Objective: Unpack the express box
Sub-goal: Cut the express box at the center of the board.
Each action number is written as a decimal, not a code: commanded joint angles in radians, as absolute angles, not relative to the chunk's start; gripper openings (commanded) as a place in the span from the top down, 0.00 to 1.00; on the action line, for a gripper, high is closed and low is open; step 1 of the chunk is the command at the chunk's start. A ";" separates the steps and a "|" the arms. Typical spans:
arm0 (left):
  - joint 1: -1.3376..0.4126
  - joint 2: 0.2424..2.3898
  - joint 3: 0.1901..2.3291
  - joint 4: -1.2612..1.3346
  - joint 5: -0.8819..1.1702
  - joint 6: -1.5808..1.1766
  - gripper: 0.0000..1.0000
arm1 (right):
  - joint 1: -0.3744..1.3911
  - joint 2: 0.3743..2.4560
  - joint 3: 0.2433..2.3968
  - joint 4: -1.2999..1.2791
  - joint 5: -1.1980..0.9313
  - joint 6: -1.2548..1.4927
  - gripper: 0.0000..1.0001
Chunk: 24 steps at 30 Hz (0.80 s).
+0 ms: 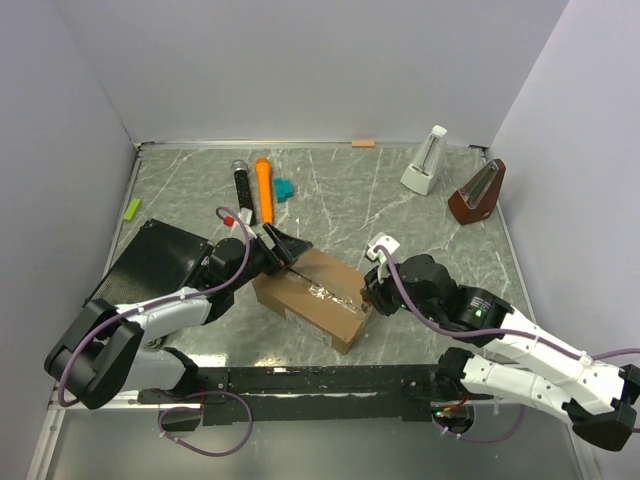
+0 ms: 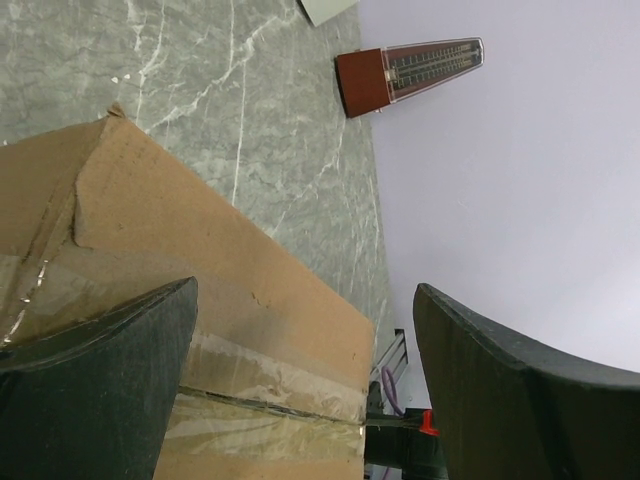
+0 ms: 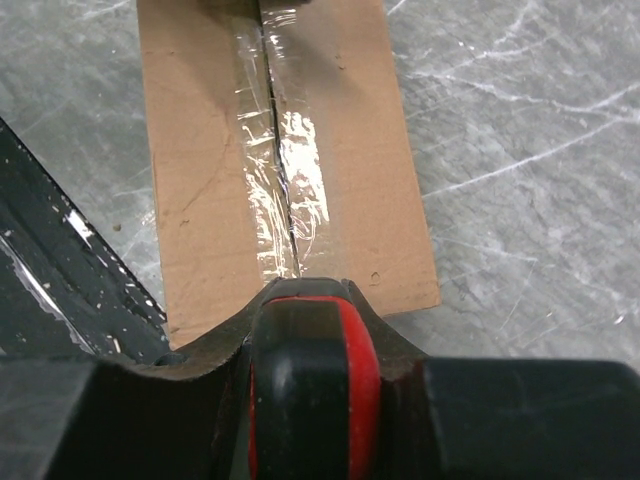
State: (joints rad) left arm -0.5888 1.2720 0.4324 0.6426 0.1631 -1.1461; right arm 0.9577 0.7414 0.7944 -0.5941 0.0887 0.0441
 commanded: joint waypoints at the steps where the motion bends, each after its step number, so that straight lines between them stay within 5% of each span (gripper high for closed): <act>1: -0.572 1.287 0.390 0.448 0.058 -1.081 0.06 | 0.956 0.752 0.847 -0.796 0.152 0.101 1.00; 24: -0.560 1.290 0.410 0.387 0.003 -1.065 0.05 | 0.971 0.776 0.980 -0.936 0.161 0.114 1.00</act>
State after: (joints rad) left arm -0.5896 1.2549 0.4492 0.5831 0.1032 -1.1442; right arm 0.9665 0.8185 0.9218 -0.7284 0.1505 0.1848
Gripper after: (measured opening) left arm 0.941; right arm 0.321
